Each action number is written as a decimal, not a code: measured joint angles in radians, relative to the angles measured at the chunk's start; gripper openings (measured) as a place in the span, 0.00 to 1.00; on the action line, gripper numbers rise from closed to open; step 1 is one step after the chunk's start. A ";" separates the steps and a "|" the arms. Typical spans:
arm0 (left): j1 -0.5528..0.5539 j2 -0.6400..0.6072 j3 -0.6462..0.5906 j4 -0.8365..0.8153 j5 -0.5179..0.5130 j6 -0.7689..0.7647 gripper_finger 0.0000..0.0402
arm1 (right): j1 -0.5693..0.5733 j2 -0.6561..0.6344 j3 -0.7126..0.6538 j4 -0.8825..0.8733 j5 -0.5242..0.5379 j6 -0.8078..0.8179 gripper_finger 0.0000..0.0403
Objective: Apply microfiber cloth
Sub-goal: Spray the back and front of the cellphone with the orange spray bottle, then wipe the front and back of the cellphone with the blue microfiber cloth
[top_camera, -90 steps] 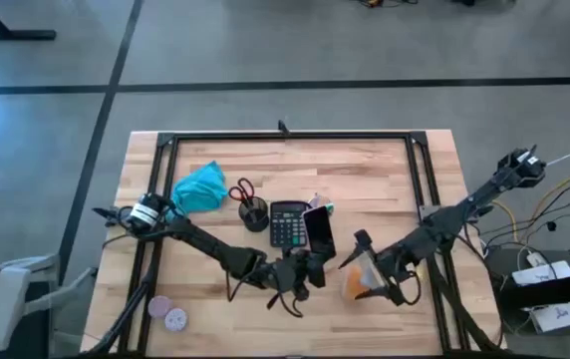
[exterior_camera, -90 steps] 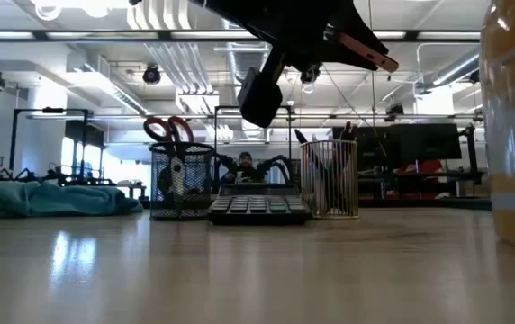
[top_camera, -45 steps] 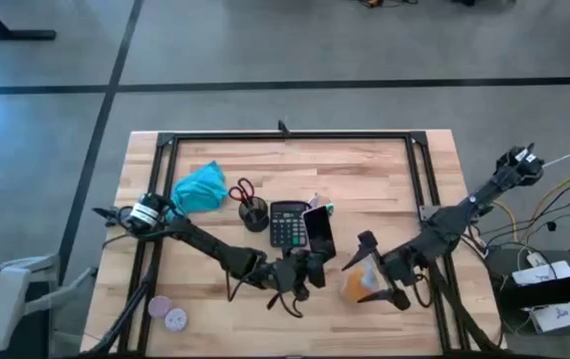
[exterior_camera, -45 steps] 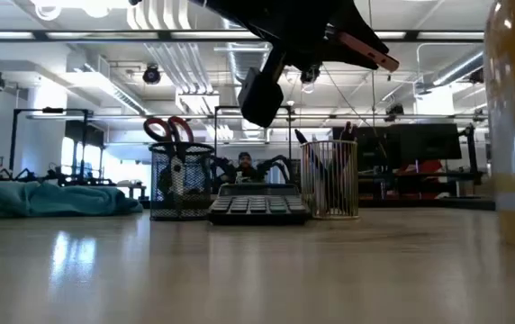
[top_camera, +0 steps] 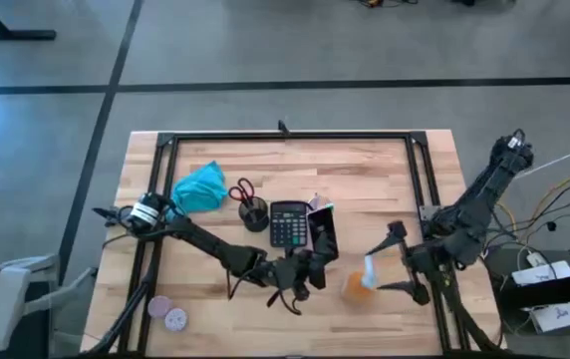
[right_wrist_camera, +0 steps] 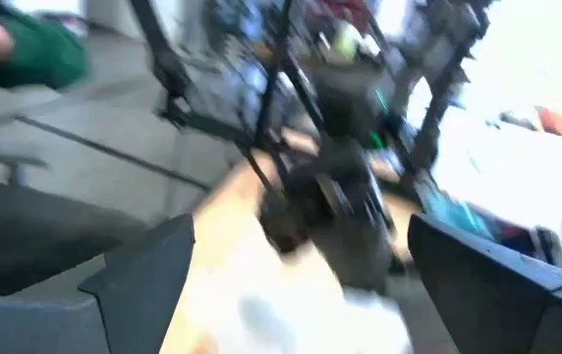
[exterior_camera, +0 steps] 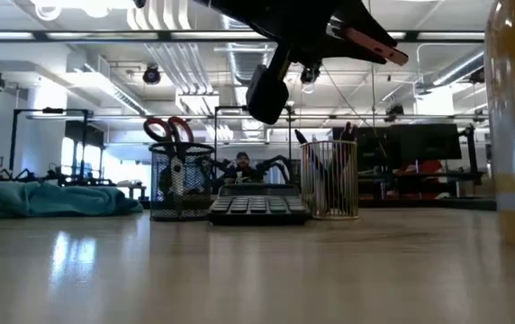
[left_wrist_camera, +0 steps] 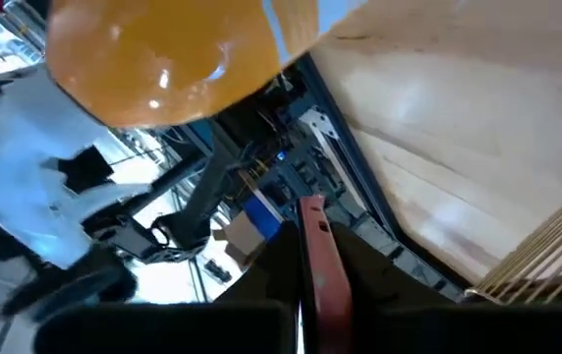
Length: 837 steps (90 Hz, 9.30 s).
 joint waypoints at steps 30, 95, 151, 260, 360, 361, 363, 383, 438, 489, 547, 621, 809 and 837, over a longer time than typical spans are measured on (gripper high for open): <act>0.024 0.000 0.000 0.005 0.039 0.030 0.03 | 0.046 -0.023 -0.001 -0.205 0.232 0.148 0.88; 0.016 0.000 -0.001 0.054 0.041 0.137 0.03 | -0.068 -0.051 0.002 -0.095 -0.068 0.004 0.88; 0.022 0.000 0.010 0.076 0.012 0.091 0.03 | -0.545 -0.183 -0.175 0.001 -0.835 -0.065 0.88; 0.012 0.000 0.004 0.082 -0.076 0.018 0.03 | -0.611 0.139 -0.209 0.389 -1.080 -0.069 0.88; 0.019 0.000 0.004 0.033 -0.013 0.175 0.03 | -0.605 0.182 -0.174 0.384 -1.078 -0.130 0.88; 0.019 0.000 0.004 0.033 -0.012 0.175 0.03 | -0.605 0.182 -0.174 0.384 -1.077 -0.133 0.88; 0.019 0.000 0.004 0.033 -0.012 0.175 0.03 | -0.605 0.182 -0.173 0.384 -1.076 -0.137 0.88; 0.021 0.000 0.004 0.061 -0.021 0.203 0.03 | -0.605 0.182 -0.171 0.383 -1.024 -0.140 0.88; 0.033 -0.002 0.004 0.121 -0.077 0.195 0.03 | -0.605 0.182 -0.171 0.383 -0.936 -0.132 0.88; 0.037 -0.002 0.004 0.130 -0.123 0.191 0.03 | -0.605 0.182 -0.171 0.379 -0.922 -0.124 0.60; 0.041 -0.047 -0.001 0.239 -0.191 0.199 0.03 | -0.605 0.182 -0.163 0.375 -0.918 -0.090 0.33; 0.023 -0.155 -0.229 0.494 -0.230 0.057 0.03 | -0.520 0.123 0.237 -0.204 -0.446 0.298 0.77; -0.224 -0.209 -0.414 0.255 -0.418 -0.729 0.03 | -0.532 0.789 1.198 -1.534 -0.578 1.058 0.12; -0.262 -0.208 -0.414 0.191 -0.414 -0.945 0.03 | -0.578 0.711 1.096 -1.542 -0.586 0.866 0.12</act>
